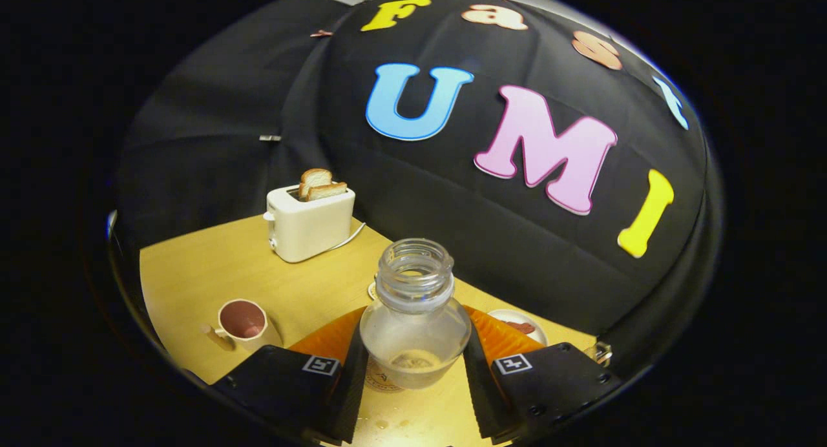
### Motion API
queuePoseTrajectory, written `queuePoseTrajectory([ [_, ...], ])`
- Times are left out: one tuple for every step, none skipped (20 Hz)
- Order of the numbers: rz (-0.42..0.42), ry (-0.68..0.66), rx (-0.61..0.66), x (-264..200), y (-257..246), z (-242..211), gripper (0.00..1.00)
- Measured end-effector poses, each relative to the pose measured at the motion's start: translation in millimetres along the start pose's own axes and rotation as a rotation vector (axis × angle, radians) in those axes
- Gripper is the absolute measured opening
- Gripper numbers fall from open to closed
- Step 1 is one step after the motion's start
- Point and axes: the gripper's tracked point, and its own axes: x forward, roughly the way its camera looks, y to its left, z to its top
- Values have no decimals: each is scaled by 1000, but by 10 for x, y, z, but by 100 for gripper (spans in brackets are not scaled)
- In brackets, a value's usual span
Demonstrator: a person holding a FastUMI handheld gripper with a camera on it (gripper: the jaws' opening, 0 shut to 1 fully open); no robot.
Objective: Take the bottle from table, then pour the juice into the cup, finally place the bottle on the coaster
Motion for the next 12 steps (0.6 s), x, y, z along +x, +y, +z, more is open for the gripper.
queuePoseTrajectory([
  [13,0,54,62,-3,-50,72],
  [24,-6,104,115,-13,-97,72],
  [33,-4,143,175,-21,-157,72],
  [38,0,171,231,-31,-220,72],
  [43,6,192,294,-39,-293,72],
  [47,13,207,353,-48,-378,72],
  [55,20,219,407,-46,-472,72],
  [60,26,229,456,-49,-548,72],
  [67,30,232,514,-35,-605,72],
  [72,40,228,554,-18,-672,72],
  [75,50,214,604,-3,-745,72],
  [68,54,203,657,-19,-788,72],
])
